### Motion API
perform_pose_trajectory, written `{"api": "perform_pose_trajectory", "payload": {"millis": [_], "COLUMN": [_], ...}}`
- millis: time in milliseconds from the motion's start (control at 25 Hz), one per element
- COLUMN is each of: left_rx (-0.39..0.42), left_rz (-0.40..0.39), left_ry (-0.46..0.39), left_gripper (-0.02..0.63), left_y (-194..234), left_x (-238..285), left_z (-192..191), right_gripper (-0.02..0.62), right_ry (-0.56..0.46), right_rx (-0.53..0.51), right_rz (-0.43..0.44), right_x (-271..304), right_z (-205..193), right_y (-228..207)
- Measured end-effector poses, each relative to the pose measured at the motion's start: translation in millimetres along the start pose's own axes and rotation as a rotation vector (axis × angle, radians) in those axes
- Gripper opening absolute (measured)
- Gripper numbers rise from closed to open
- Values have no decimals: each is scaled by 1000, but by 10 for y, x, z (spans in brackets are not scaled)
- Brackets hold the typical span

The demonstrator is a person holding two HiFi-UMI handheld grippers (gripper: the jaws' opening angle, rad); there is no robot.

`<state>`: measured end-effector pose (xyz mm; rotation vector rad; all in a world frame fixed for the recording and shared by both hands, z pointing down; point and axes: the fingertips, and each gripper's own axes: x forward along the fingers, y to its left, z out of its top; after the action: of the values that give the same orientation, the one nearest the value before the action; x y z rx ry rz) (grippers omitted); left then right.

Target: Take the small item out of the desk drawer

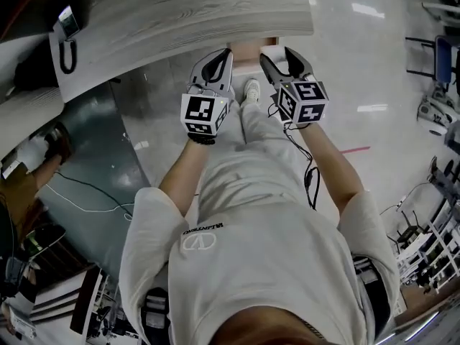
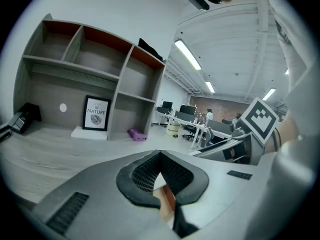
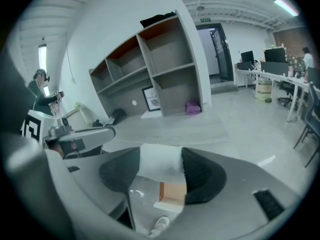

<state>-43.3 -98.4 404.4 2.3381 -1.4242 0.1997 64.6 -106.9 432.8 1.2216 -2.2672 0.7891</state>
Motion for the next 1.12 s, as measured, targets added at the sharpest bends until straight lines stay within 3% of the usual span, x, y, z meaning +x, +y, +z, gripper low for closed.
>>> {"api": "perform_pose_trajectory", "payload": {"millis": [320, 560, 1120], "left_rx": [75, 141, 166], "left_rz": [-13, 31, 75], "left_ry": [-66, -125, -243], "left_gripper": [-2, -2, -2], "left_y": [-126, -78, -141], "left_x": [-175, -290, -486], "left_z": [575, 997, 1723], "right_gripper": [258, 258, 258], "right_ry": [-134, -236, -449], "right_rx": [-52, -89, -156], "right_rz": [-2, -28, -113], "right_x": [-506, -817, -1567], "right_z": [717, 1121, 1911], "right_y": [140, 154, 61]}}
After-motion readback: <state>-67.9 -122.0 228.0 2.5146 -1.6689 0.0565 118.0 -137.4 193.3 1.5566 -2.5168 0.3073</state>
